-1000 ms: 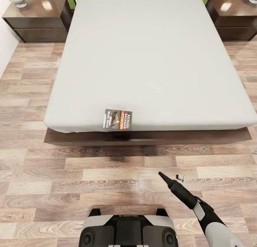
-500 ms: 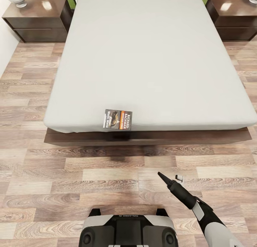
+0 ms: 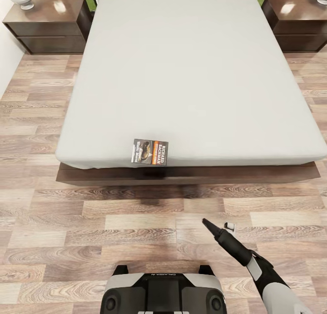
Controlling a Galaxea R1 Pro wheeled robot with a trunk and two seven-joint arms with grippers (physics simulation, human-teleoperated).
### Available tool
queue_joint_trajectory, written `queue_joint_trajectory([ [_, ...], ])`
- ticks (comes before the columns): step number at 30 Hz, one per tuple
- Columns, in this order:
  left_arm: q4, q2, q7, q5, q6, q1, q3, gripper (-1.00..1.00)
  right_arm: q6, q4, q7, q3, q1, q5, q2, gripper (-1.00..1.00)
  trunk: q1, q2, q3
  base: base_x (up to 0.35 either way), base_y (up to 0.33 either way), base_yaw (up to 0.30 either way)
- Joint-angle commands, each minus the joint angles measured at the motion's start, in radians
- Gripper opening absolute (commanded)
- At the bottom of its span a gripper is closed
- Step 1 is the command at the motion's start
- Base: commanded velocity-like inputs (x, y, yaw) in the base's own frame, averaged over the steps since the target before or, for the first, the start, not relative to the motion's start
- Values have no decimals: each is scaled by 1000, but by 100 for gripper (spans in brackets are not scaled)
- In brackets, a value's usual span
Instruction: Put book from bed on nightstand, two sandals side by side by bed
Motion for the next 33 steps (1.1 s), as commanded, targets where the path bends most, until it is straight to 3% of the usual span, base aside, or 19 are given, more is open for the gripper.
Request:
queue_joint_trajectory([
  [1,0,0,5,2,-2,0,-9,100,29,0,6,-3,-1,1,-1,100,0,0,0,0,0,0],
  [10,0,0,5,2,-2,0,-9,100,127,0,20,-1,0,1,-5,100,0,0,0,0,0,0],
  [33,2,2,1,2,5,0,-8,100,156,1,62,-1,3,2,5,100,0,0,0,0,0,0],
])
